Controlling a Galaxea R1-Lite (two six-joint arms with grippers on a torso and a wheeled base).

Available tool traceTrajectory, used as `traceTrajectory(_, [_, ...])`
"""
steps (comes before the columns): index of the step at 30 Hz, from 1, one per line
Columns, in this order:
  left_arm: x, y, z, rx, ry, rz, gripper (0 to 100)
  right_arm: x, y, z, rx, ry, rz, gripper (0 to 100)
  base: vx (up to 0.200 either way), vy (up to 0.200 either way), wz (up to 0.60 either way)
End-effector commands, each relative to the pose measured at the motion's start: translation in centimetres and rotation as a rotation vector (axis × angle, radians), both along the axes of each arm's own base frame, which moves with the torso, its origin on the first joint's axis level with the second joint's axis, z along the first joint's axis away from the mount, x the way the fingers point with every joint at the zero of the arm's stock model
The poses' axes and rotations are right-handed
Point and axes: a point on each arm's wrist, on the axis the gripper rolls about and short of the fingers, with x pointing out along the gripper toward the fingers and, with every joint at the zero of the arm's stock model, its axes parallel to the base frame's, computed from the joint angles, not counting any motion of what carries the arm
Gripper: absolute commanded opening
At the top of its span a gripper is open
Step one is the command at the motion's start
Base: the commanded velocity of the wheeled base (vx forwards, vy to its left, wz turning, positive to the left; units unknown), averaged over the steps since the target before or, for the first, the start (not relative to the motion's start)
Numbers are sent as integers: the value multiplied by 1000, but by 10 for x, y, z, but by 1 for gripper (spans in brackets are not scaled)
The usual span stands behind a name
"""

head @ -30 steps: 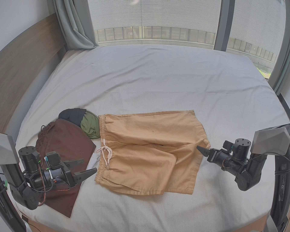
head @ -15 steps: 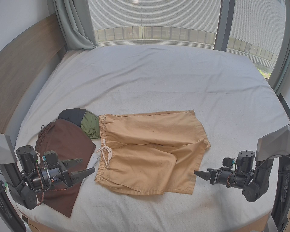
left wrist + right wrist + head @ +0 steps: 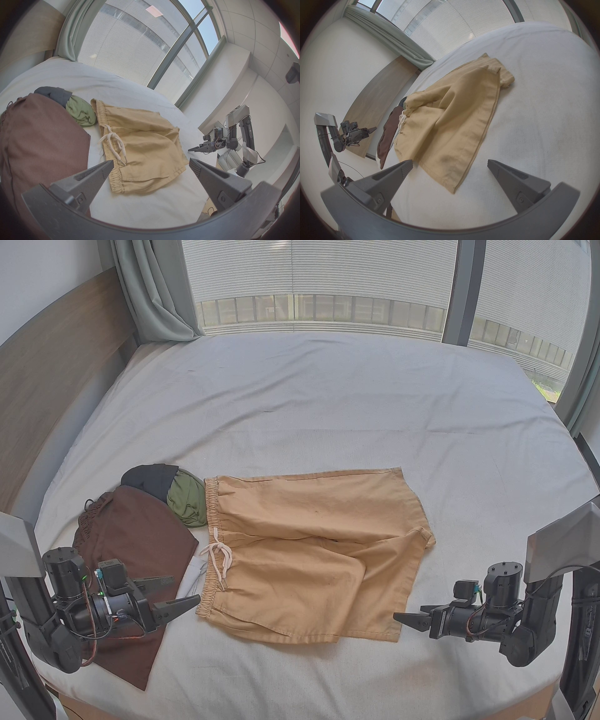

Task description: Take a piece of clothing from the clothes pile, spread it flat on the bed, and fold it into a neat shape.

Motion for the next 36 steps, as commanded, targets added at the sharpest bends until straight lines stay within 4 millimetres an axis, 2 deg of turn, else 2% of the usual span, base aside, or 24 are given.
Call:
traceTrajectory(1, [4, 2, -18, 5, 65, 11, 100, -5, 3, -8, -7, 38, 18, 100, 0, 0, 0])
traceTrajectory(7, [8, 8, -18, -5, 66, 35, 100, -13, 6, -13, -15, 81, 40, 100, 0, 0, 0])
traceTrajectory(22, [8, 8, -18, 0, 60, 33, 100, -5, 17, -29, -2, 112, 48, 100, 0, 0, 0])
traceTrajectory(25, [8, 8, -18, 0, 57, 31, 100, -2, 25, -35, 23, 141, 47, 100, 0, 0, 0])
traceTrajectory(36, [10, 9, -17, -1, 49, 35, 100, 7, 36, -33, 111, 170, 12, 100, 0, 0, 0])
